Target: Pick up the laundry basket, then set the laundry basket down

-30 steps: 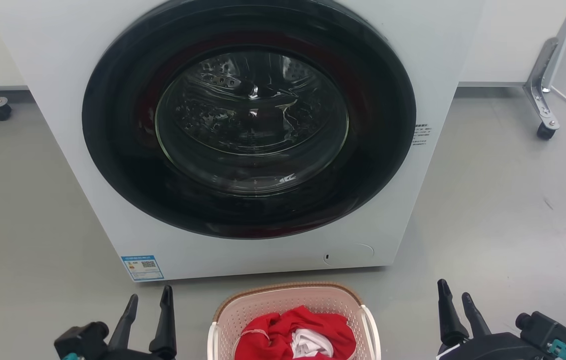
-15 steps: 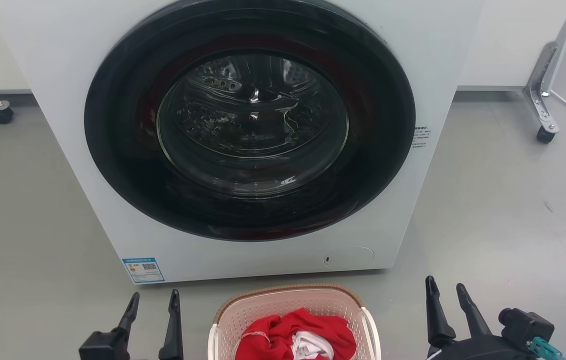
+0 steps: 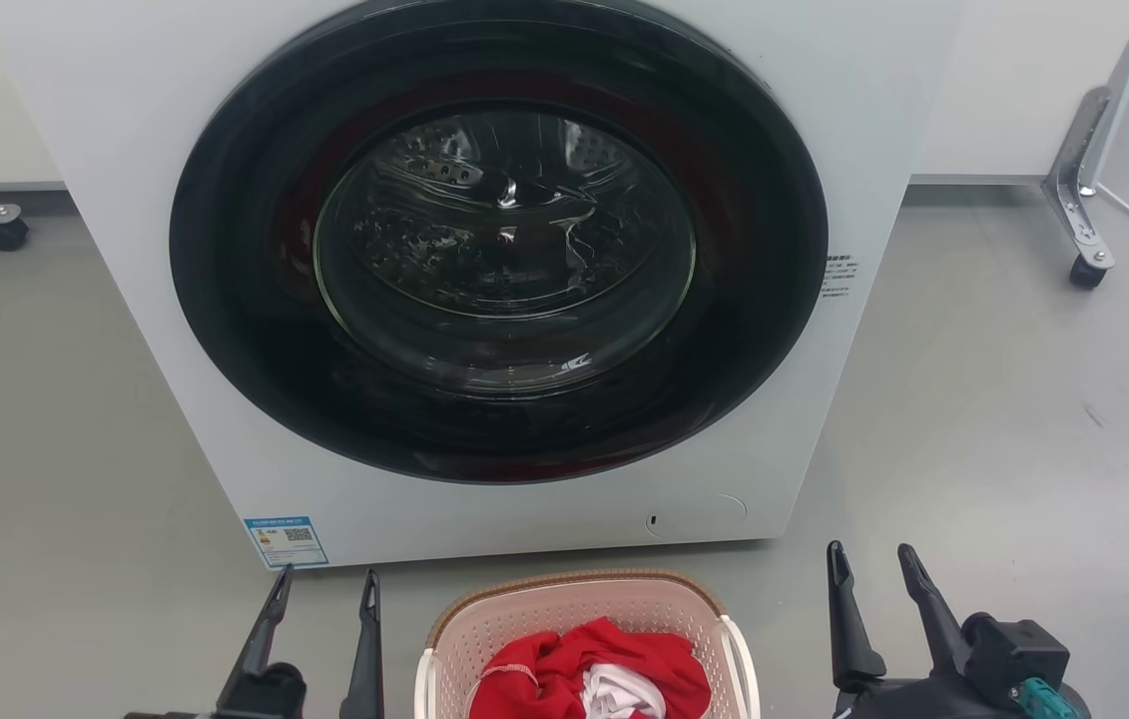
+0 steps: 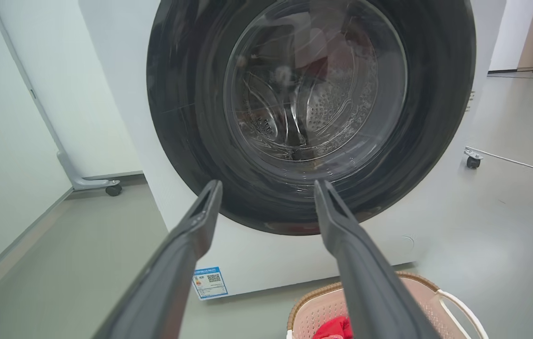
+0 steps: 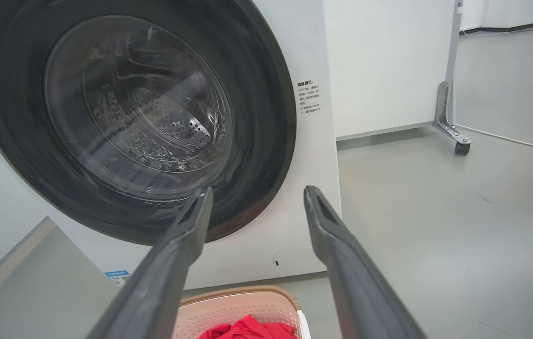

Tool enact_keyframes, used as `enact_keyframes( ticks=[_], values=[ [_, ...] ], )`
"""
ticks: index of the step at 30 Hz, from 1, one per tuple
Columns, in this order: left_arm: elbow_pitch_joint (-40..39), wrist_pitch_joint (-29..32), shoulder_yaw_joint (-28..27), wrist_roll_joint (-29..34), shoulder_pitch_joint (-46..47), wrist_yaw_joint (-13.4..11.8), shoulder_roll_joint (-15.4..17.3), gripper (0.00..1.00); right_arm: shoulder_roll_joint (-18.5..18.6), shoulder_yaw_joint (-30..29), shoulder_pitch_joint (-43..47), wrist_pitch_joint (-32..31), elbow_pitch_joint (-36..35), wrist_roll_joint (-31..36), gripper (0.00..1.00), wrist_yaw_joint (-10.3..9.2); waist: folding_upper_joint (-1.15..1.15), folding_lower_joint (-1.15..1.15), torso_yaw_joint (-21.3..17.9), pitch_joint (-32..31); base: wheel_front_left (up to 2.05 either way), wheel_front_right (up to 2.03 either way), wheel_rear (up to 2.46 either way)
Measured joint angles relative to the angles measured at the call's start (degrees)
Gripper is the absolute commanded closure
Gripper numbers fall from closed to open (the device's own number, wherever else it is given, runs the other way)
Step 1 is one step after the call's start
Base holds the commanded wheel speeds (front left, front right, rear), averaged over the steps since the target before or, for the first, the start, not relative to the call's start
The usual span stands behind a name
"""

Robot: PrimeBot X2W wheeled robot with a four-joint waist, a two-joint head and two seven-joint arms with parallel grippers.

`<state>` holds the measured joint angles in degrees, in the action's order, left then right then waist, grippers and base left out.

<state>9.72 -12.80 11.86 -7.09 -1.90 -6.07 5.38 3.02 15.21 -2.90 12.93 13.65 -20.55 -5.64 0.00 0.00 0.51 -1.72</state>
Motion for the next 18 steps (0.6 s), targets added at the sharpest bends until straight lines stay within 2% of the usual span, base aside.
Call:
enact_keyframes(
  ticks=[8,18],
  values=[
    [-1.14,-1.51,1.05,6.76,-0.93,-1.05,-0.07,0.00,0.02,0.92,0.04,1.34,-0.86,5.79,0.00,-0.98,0.00,0.00,-0.04,-0.16,0.00,0.00,0.00],
    [-1.40,-1.51,0.75,7.01,-0.94,-1.05,-0.24,0.00,0.02,0.68,0.20,1.35,-1.25,5.98,0.00,-0.97,0.00,0.00,-0.07,-0.17,0.00,0.00,0.00]
  ],
)
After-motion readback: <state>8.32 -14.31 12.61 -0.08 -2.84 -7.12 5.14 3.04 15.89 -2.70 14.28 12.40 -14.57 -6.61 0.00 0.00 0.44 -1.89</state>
